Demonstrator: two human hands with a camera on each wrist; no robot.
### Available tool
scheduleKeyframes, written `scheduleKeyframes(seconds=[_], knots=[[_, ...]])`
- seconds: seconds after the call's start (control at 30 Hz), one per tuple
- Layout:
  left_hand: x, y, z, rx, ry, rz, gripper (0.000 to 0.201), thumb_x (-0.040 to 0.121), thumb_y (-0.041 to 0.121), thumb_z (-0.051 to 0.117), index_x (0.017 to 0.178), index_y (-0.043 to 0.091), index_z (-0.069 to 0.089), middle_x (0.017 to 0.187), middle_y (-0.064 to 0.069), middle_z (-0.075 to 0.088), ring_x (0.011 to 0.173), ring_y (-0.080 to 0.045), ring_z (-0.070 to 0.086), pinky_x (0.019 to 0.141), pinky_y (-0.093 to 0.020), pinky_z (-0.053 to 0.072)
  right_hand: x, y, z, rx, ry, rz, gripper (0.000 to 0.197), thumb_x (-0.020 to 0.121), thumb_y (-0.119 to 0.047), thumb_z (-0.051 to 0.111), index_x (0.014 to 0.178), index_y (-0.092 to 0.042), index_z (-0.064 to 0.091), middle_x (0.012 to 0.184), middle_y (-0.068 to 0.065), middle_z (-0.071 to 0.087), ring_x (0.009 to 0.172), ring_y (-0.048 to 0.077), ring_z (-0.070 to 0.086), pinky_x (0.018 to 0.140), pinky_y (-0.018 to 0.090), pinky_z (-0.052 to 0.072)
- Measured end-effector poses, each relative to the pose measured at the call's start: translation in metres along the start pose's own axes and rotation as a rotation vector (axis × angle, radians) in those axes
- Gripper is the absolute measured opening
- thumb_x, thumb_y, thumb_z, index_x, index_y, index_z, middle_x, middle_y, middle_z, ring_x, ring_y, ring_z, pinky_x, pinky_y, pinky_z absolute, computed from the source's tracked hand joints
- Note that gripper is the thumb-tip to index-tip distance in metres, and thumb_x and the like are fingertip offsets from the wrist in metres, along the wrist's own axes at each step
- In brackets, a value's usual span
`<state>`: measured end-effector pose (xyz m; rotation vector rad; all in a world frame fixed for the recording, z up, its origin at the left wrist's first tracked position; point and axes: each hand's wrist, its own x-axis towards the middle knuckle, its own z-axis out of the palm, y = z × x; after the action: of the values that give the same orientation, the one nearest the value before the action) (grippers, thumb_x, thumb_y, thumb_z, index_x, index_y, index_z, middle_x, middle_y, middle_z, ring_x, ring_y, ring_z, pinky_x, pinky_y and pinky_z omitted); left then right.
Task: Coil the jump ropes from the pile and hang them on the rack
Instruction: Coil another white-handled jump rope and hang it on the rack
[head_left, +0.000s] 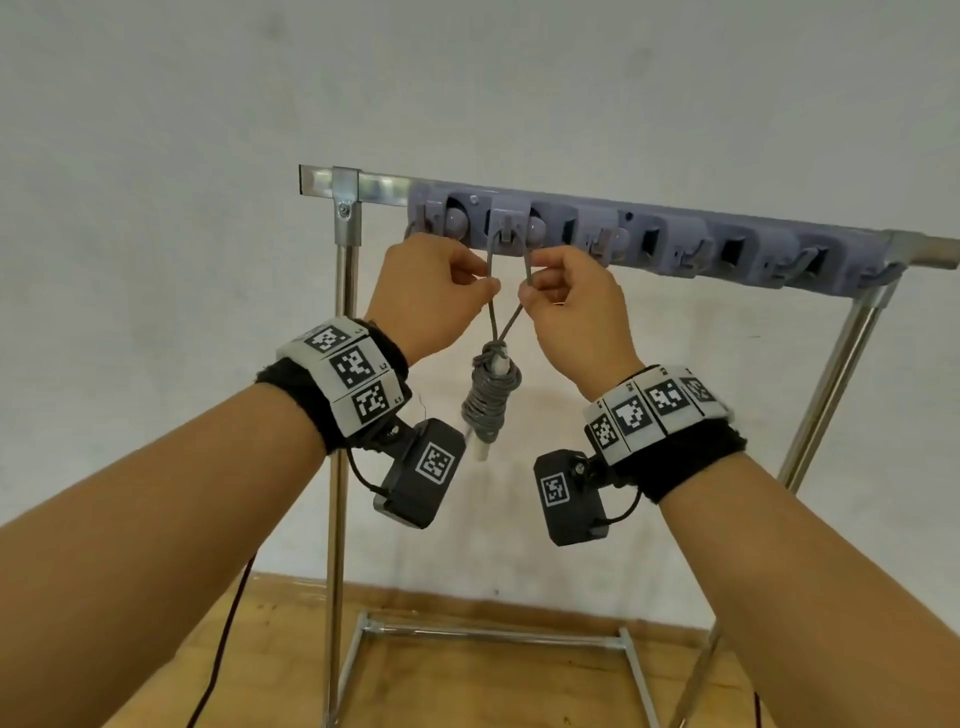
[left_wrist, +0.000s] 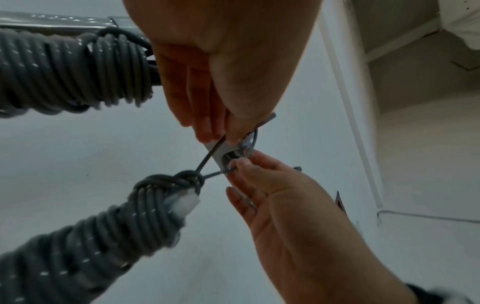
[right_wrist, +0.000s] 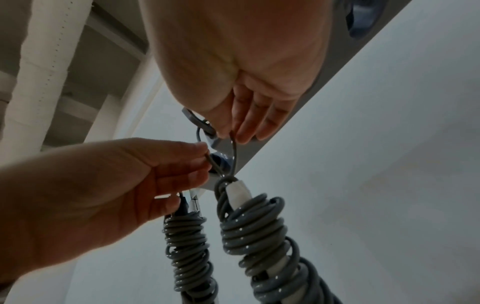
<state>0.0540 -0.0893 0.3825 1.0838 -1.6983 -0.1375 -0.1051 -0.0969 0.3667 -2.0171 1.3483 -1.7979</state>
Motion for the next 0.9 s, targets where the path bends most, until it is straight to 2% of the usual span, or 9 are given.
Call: scheduleKeyframes(seconds=[0.1,0.2,0.27,0.37,0.47,0.57,0.67,0.8,0.9], knots=[[-0.027,-0.001,0.005,0.001,0.022,0.018,0.032,0.084,0.035,0.074,0.111,0.021,0.063,0.085,0.011,0.067,0.074,-0.003,0.062,0.068,-0.016,0.049,-0.020,0.002,-0.009,0.017,0.013,0.026,0.035,0.085,-0.023,0.074,0.117,-0.024,0.059,0.098,-0.013,0.064,0.085,-0.002,0.063,0.070,0.006,0.048],[-0.070,-0.006,0.012,-0.009,-0.067,0.030,0.029,0.083,0.031,0.073,0.106,0.023,0.059,0.084,0.011,0.063,0.070,-0.005,0.060,0.061,-0.012,0.046,-0.059,0.012,-0.021,0.041,-0.010,0.065,0.028,0.083,-0.023,0.075,0.108,-0.026,0.062,0.092,-0.012,0.067,0.079,-0.005,0.062,0.068,0.007,0.048],[-0.107,-0.015,0.020,0.014,-0.213,0.047,0.016,0.084,0.029,0.071,0.096,0.023,0.064,0.083,0.011,0.065,0.075,-0.004,0.060,0.062,-0.008,0.045,-0.093,0.025,-0.028,0.057,-0.091,0.111,0.018,0.082,-0.021,0.075,0.098,-0.025,0.067,0.085,-0.010,0.070,0.074,-0.002,0.063,0.070,0.012,0.049],[-0.168,-0.040,0.042,0.088,-0.465,-0.016,0.011,0.086,0.033,0.069,0.092,0.024,0.067,0.083,0.011,0.065,0.076,-0.004,0.061,0.066,-0.016,0.047,-0.158,0.056,-0.033,0.028,-0.269,0.214,0.010,0.081,-0.020,0.076,0.090,-0.024,0.071,0.084,-0.007,0.071,0.074,0.004,0.065,0.073,0.018,0.053],[-0.231,-0.072,0.069,0.110,-0.653,-0.125,0.011,0.087,0.031,0.069,0.093,0.021,0.069,0.082,0.010,0.066,0.078,-0.005,0.062,0.068,-0.019,0.049,-0.228,0.095,-0.036,-0.042,-0.451,0.342,0.012,0.082,-0.025,0.077,0.093,-0.026,0.072,0.084,-0.009,0.070,0.071,0.000,0.063,0.073,0.020,0.054],[-0.298,-0.108,0.104,0.155,-0.854,-0.223,0.013,0.088,0.031,0.067,0.095,0.020,0.069,0.084,0.011,0.065,0.080,-0.009,0.062,0.069,-0.023,0.051,-0.302,0.138,-0.033,-0.125,-0.632,0.491,0.011,0.083,-0.029,0.075,0.091,-0.032,0.069,0.087,-0.011,0.069,0.079,0.003,0.065,0.075,0.024,0.054],[-0.363,-0.145,0.137,0.220,-1.047,-0.278,0.015,0.088,0.036,0.064,0.095,0.023,0.067,0.086,0.012,0.062,0.084,-0.012,0.060,0.073,-0.029,0.051,-0.371,0.180,-0.025,-0.186,-0.775,0.585,0.011,0.083,-0.033,0.073,0.084,-0.038,0.064,0.084,-0.015,0.067,0.077,-0.004,0.063,0.067,0.014,0.048],[-0.439,-0.197,0.182,0.205,-1.129,-0.416,0.013,0.088,0.033,0.064,0.096,0.024,0.067,0.092,0.006,0.065,0.086,-0.015,0.061,0.073,-0.029,0.050,-0.449,0.242,-0.010,-0.289,-0.959,0.661,0.007,0.086,-0.037,0.070,0.092,-0.036,0.066,0.089,-0.016,0.066,0.083,0.000,0.061,0.071,0.017,0.048],[-0.485,-0.235,0.215,0.172,-1.142,-0.521,0.017,0.089,0.030,0.060,0.102,0.020,0.066,0.096,0.000,0.067,0.089,-0.020,0.063,0.077,-0.032,0.053,-0.499,0.290,0.004,-0.318,-1.003,0.716,0.008,0.088,-0.031,0.068,0.095,-0.029,0.065,0.087,-0.017,0.062,0.080,-0.003,0.057,0.065,0.007,0.039]])
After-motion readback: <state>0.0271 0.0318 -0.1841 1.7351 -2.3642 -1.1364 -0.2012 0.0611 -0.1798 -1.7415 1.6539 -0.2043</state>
